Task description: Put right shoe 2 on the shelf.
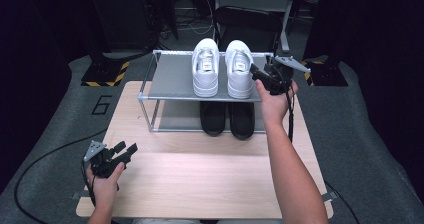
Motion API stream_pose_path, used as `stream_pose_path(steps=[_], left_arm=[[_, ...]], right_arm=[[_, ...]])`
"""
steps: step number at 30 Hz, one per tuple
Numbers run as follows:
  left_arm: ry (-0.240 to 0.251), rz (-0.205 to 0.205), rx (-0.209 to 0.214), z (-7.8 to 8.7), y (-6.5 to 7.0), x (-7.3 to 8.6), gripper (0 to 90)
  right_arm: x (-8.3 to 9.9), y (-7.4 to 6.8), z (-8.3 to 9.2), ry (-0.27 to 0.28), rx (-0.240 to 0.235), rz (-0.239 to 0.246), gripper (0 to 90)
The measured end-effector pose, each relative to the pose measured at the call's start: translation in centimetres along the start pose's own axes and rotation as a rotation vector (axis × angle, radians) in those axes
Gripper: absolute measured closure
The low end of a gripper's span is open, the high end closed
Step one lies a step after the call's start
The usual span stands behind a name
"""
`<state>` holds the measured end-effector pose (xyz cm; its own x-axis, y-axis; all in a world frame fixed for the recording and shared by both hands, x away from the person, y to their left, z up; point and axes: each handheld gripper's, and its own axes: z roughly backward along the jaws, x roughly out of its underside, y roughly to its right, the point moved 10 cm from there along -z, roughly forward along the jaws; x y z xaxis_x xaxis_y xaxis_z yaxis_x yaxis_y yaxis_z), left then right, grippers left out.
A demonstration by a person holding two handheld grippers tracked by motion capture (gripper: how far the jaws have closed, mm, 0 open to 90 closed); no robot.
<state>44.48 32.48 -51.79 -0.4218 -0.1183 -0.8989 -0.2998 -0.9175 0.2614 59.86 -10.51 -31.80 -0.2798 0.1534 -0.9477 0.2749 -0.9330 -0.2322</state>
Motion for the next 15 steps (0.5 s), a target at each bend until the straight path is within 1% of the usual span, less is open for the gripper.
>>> stream_pose_path(steps=[3,7,8,9,10,11,12,15], left_arm=[[0.003,-0.001,-0.002,0.1,0.0,-0.1,42.4],[0.001,-0.006,-0.004,0.1,0.0,-0.2,41.8],[0.007,-0.006,-0.005,0.1,0.1,-0.3,41.7],[0.016,0.007,-0.005,0.0,0.1,-0.4,41.5],[0.021,0.009,-0.007,0.0,0.2,-0.5,41.4],[0.018,0.007,-0.005,0.0,0.2,-0.5,41.3],[0.023,0.008,-0.007,0.0,0.2,-0.6,41.2],[0.02,0.005,-0.007,0.0,0.3,-0.7,40.9]], right_arm=[[0.2,-0.5,1.2,-0.003,-0.019,0.032,42.4],[0.6,-1.1,2.4,-0.021,-0.053,0.053,41.0],[0.7,-1.2,2.7,-0.024,-0.055,0.064,40.8],[0.9,-1.3,3.2,-0.032,-0.065,0.089,40.5],[1.1,-1.5,3.4,-0.037,-0.074,0.098,40.3],[1.3,-1.5,3.7,-0.044,-0.08,0.107,40.0],[1.6,-1.7,4.2,-0.054,-0.096,0.128,39.5],[2.2,-1.9,5.3,-0.066,-0.125,0.152,39.1]])
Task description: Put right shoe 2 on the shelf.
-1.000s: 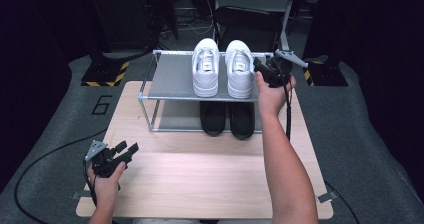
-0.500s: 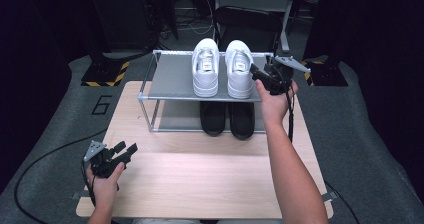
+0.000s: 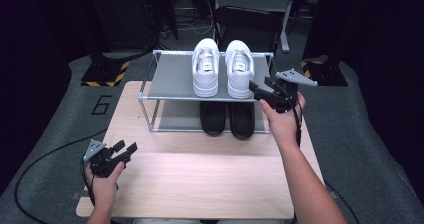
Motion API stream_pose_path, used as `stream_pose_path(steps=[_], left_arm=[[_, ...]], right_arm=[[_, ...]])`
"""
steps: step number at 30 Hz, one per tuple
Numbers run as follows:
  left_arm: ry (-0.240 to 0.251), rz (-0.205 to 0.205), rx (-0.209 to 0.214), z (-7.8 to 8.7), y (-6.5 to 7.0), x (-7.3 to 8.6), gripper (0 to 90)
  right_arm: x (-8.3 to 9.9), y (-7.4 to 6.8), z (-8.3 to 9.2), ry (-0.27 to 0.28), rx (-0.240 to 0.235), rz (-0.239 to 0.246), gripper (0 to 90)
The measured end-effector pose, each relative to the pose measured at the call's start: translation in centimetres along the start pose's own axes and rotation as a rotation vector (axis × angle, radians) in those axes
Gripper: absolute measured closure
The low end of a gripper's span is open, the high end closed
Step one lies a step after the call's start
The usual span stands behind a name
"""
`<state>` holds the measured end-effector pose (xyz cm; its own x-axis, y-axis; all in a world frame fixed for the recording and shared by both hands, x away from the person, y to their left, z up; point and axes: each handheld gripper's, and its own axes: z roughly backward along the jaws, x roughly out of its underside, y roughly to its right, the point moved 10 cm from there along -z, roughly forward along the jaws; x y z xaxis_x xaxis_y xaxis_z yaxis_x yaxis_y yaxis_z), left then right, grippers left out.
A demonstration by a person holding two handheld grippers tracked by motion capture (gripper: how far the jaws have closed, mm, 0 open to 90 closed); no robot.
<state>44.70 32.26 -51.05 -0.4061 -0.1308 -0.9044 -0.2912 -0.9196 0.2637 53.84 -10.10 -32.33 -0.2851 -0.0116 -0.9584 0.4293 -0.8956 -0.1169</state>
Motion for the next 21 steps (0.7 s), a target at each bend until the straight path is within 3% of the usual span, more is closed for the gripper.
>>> stream_pose_path(steps=[10,14,21], left_arm=[[-0.022,-0.036,0.037,0.4,1.0,-0.9,39.8],[-0.056,-0.082,0.043,0.6,1.1,-0.9,39.4],[-0.091,-0.113,0.066,0.8,1.4,-0.9,39.1]], right_arm=[[3.7,-1.1,4.3,-0.062,-0.074,0.058,37.1],[5.7,-1.5,5.9,-0.074,-0.096,0.049,37.0],[9.9,-1.5,7.5,-0.089,-0.077,0.052,37.0]])
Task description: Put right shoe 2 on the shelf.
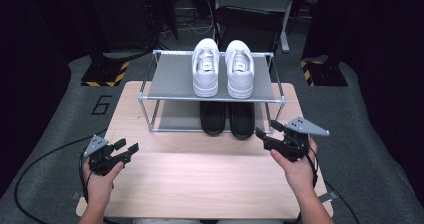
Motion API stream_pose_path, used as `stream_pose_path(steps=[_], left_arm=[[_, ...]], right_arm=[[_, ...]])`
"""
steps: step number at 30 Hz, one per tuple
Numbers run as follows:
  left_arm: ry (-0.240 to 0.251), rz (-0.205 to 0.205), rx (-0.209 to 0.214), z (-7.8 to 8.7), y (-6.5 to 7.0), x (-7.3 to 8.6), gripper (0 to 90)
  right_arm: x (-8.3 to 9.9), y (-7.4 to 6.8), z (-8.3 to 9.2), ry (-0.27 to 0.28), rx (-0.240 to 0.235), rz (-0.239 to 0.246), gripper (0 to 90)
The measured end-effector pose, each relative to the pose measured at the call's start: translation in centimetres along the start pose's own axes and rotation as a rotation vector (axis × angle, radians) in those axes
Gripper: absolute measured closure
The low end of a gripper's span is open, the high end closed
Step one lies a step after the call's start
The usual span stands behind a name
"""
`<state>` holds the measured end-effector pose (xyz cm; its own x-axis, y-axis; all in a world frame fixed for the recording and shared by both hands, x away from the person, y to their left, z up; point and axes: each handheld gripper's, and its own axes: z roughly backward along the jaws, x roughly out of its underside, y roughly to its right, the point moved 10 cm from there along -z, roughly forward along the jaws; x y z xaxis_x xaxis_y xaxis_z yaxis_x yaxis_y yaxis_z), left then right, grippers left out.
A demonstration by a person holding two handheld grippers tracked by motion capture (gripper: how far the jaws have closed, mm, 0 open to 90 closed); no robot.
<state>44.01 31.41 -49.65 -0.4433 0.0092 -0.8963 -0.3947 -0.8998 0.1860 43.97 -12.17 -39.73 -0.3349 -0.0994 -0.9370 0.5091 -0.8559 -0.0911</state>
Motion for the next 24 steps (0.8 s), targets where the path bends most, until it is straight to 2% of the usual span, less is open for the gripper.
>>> stream_pose_path(steps=[6,11,14,17,19,21,24], left_arm=[[-0.02,-0.004,0.022,0.2,0.4,0.5,39.1],[-0.023,-0.004,0.027,0.1,0.6,1.2,39.1],[-0.029,-0.013,0.035,0.1,0.8,1.7,37.6],[-0.022,-0.022,0.039,-0.1,1.0,2.1,36.1],[-0.029,-0.012,0.061,-0.1,1.4,2.7,35.8],[-0.032,-0.027,0.066,-0.3,1.5,3.2,35.7],[-0.036,-0.042,0.071,-0.4,1.6,3.7,35.7]], right_arm=[[4.8,0.0,0.7,-0.021,0.031,-0.053,37.1],[8.6,0.6,1.5,-0.048,0.106,-0.043,37.1],[10.2,0.9,1.9,-0.028,0.152,-0.028,37.8],[11.6,1.0,2.0,-0.024,0.154,-0.042,37.8],[12.7,1.2,1.9,-0.046,0.152,-0.06,37.7],[13.8,1.5,1.9,-0.058,0.163,-0.08,37.7],[15.0,1.6,2.1,-0.045,0.17,-0.107,38.0]])
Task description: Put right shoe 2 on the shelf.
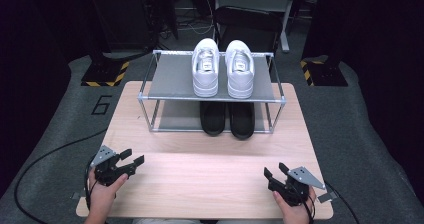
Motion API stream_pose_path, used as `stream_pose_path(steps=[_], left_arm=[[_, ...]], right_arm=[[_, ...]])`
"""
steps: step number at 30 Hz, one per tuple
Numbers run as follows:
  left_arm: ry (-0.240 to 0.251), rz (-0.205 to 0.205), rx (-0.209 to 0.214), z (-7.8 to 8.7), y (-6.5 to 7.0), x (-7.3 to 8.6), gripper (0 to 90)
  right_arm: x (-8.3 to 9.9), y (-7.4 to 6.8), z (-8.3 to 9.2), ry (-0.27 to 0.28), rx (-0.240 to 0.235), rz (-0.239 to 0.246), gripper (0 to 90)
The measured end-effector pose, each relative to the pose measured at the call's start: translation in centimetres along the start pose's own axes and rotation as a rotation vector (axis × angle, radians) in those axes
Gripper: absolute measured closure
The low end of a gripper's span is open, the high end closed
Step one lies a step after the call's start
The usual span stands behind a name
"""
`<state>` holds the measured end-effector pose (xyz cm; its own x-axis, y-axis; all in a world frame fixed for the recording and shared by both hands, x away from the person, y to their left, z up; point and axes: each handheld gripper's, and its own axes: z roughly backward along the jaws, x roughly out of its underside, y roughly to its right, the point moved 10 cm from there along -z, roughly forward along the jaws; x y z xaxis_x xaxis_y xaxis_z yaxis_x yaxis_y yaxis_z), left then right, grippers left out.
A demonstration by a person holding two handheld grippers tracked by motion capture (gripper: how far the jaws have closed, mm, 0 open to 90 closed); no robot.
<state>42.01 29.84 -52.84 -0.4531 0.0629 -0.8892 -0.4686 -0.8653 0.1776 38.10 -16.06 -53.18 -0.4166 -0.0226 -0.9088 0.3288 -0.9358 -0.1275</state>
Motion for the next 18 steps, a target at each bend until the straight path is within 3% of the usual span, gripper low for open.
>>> stream_pose_path(steps=[7,13,18], left_arm=[[-0.008,-0.017,0.009,-0.8,0.3,1.3,35.8],[-0.044,-0.023,0.021,-1.2,0.5,2.2,35.9],[-0.069,-0.015,0.018,-1.7,0.6,2.9,36.0]], right_arm=[[2.0,1.0,-0.5,-0.045,0.039,-0.008,38.0],[3.2,1.2,-1.2,-0.104,0.038,-0.009,39.5],[3.3,1.0,-1.2,-0.104,0.068,-0.009,43.5]])
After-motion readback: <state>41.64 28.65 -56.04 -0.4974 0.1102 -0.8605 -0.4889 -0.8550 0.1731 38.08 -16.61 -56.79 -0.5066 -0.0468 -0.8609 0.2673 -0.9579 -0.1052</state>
